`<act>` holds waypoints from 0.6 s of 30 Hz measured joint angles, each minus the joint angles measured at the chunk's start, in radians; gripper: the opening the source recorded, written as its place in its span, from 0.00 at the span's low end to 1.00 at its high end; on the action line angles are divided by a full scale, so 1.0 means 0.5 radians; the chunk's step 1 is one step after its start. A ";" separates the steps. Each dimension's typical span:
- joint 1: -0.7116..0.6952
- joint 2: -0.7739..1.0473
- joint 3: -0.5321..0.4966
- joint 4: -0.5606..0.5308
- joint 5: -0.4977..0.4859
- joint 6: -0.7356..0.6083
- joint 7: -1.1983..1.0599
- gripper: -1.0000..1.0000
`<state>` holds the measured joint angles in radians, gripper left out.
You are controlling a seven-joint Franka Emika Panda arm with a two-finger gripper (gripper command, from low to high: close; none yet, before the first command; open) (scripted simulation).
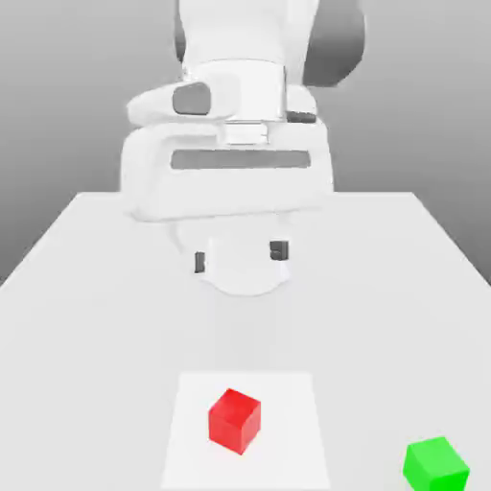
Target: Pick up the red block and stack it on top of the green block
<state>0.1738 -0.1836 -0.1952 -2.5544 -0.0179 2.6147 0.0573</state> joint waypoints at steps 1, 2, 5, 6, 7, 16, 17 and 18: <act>0.009 0.071 -0.012 -0.029 0.014 0.036 -0.096 0.50; 0.018 0.142 -0.022 -0.058 0.029 0.072 -0.191 0.50; 0.032 0.355 -0.037 -0.144 0.083 0.178 -0.487 0.50; 0.022 0.426 -0.026 -0.172 0.098 0.213 -0.582 0.50; 0.011 0.497 -0.014 -0.194 0.119 0.253 -0.669 0.50; -0.118 0.932 0.156 -0.159 0.318 0.594 -0.886 0.00; -0.118 0.932 0.156 -0.159 0.318 0.592 -0.885 0.00; -0.118 0.932 0.156 -0.159 0.317 0.590 -0.885 0.00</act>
<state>0.1147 0.2822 -0.1174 -2.6337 0.1407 2.9096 -0.3851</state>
